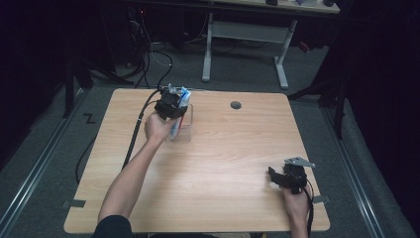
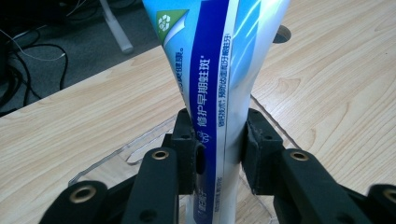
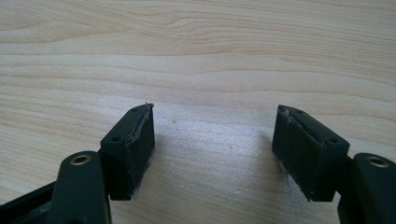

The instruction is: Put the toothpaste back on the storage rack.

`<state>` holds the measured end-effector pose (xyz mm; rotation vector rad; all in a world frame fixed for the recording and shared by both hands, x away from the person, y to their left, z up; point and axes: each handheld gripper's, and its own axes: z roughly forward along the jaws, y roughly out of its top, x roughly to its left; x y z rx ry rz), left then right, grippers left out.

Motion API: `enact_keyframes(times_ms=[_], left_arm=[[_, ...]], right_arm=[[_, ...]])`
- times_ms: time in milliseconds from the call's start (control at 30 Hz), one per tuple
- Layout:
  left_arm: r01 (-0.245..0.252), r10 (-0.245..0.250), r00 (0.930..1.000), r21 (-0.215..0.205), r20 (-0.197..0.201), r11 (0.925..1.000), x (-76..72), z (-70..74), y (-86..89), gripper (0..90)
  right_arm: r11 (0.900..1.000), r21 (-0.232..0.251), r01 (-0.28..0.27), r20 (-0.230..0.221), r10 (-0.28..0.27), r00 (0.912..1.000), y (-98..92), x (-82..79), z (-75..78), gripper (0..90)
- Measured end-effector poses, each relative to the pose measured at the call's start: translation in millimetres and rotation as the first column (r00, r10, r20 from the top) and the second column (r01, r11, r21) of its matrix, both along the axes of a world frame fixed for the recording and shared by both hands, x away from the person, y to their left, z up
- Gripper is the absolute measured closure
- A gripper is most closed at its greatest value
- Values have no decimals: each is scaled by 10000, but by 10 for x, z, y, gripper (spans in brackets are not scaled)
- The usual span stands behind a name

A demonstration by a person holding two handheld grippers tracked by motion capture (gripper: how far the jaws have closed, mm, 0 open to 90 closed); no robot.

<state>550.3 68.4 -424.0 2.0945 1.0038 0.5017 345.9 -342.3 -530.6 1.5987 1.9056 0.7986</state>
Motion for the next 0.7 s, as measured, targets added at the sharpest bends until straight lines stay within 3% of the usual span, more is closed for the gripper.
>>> enact_keyframes(times_ms=[333,700], left_arm=[[152,-155,9999,316,65,9994,8,-22,-99,684],[265,-264,9996,320,-30,9991,15,-37,-155,670]], right_arm=[[10000,0,0,1,0,10000,0,0,0,299],[10000,-5,-5,4,5,10000,0,0,0,300]])
